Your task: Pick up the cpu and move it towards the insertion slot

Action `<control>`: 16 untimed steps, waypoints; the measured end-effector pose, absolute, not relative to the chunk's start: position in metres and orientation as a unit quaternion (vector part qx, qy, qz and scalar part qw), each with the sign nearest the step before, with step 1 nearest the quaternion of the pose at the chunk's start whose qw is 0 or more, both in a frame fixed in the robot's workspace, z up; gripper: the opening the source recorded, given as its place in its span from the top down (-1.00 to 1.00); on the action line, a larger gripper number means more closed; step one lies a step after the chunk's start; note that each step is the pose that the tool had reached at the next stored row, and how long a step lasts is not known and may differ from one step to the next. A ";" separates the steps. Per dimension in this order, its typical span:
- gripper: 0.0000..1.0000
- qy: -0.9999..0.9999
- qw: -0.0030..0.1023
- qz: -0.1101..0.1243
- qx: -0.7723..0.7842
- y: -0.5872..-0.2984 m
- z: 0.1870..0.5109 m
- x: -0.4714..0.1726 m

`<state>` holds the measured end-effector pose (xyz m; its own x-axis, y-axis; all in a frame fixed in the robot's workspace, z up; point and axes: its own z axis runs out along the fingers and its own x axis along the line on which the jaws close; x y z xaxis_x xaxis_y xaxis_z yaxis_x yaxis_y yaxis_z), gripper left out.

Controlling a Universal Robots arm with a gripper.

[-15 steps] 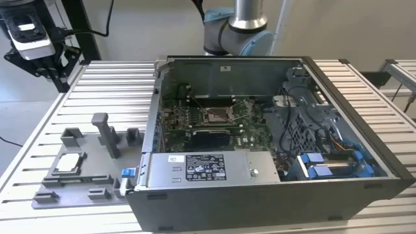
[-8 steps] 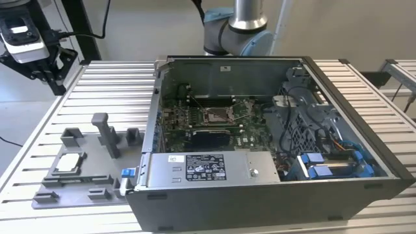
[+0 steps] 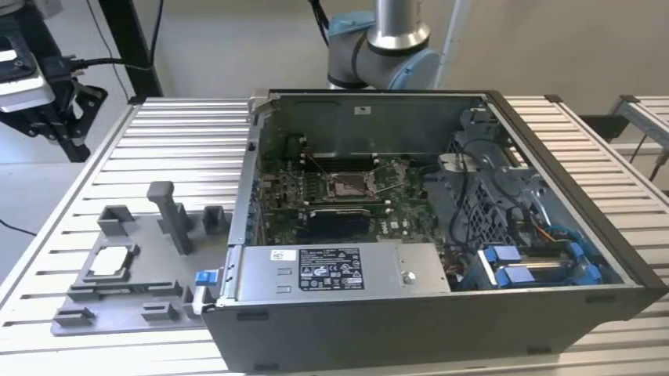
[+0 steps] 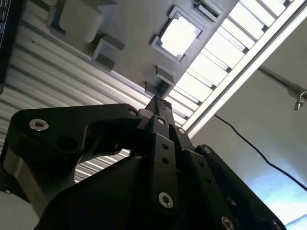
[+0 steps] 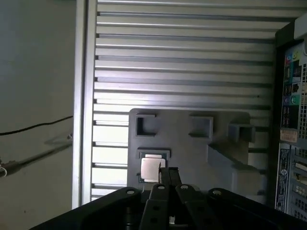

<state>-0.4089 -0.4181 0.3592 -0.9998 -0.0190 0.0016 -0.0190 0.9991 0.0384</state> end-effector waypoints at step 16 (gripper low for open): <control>1.00 -1.000 -0.001 -0.019 -0.001 -0.435 0.356 -0.416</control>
